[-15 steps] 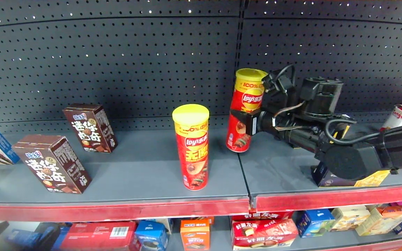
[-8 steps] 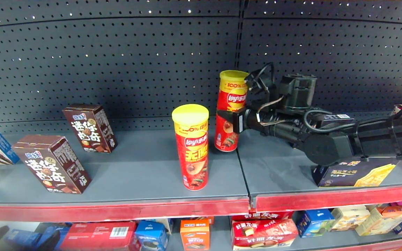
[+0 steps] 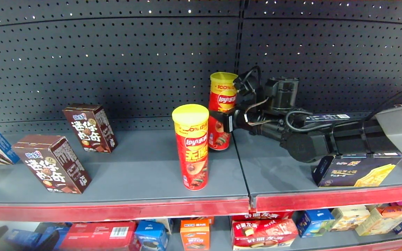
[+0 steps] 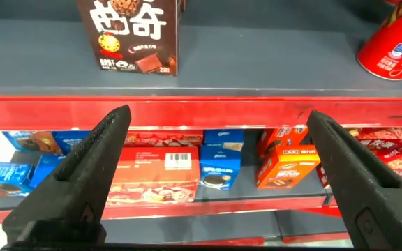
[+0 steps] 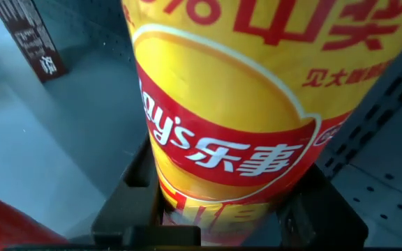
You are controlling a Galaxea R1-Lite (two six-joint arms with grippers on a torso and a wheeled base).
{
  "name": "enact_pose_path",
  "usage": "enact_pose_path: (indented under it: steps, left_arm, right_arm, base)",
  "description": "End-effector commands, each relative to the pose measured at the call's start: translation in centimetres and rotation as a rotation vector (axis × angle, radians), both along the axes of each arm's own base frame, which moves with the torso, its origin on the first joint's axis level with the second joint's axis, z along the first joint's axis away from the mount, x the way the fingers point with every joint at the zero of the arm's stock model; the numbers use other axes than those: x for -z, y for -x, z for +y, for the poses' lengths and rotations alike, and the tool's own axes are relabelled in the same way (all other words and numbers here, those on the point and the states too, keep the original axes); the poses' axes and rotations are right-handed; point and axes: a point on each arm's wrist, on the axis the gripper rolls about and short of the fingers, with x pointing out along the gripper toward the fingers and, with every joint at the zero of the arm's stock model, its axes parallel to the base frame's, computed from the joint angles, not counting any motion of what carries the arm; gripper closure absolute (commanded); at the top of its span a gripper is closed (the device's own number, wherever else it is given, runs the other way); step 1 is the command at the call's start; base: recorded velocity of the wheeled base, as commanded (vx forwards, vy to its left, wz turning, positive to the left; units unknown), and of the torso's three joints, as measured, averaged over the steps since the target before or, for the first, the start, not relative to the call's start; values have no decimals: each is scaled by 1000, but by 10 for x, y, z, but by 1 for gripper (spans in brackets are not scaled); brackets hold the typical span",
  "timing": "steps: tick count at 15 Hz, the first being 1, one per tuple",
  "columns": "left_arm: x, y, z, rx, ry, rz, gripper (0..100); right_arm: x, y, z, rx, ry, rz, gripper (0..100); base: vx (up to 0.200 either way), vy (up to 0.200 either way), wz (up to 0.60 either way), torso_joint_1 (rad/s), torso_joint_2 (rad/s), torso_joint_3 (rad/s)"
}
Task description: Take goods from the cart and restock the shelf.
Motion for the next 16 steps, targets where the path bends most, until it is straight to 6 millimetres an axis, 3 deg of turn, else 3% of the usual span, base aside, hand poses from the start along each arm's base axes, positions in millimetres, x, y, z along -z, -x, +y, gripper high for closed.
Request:
enact_pose_path:
  steps: [1, 7, 14, 15, 16]
  left_arm:
    - [0, 0, 0, -1, 0, 3, 0]
    - [0, 0, 0, -1, 0, 5, 0]
    - [2, 0, 0, -3, 7, 14, 0]
    - [1, 1, 0, -3, 7, 13, 0]
    - [1, 1, 0, -3, 7, 13, 0]
  right_arm:
    - [7, -3, 2, -3, 7, 10, 100]
    - [13, -16, 8, 1, 2, 2, 100]
    - [20, -17, 14, -8, 19, 4, 100]
    - [21, -17, 14, -8, 27, -4, 0]
    - [21, -17, 14, -8, 28, -2, 0]
  base:
    - [0, 0, 0, 0, 0, 0]
    - [0, 0, 0, 0, 0, 0]
    - [0, 0, 0, 0, 0, 0]
    - [0, 0, 0, 0, 0, 0]
    - [0, 0, 0, 0, 0, 0]
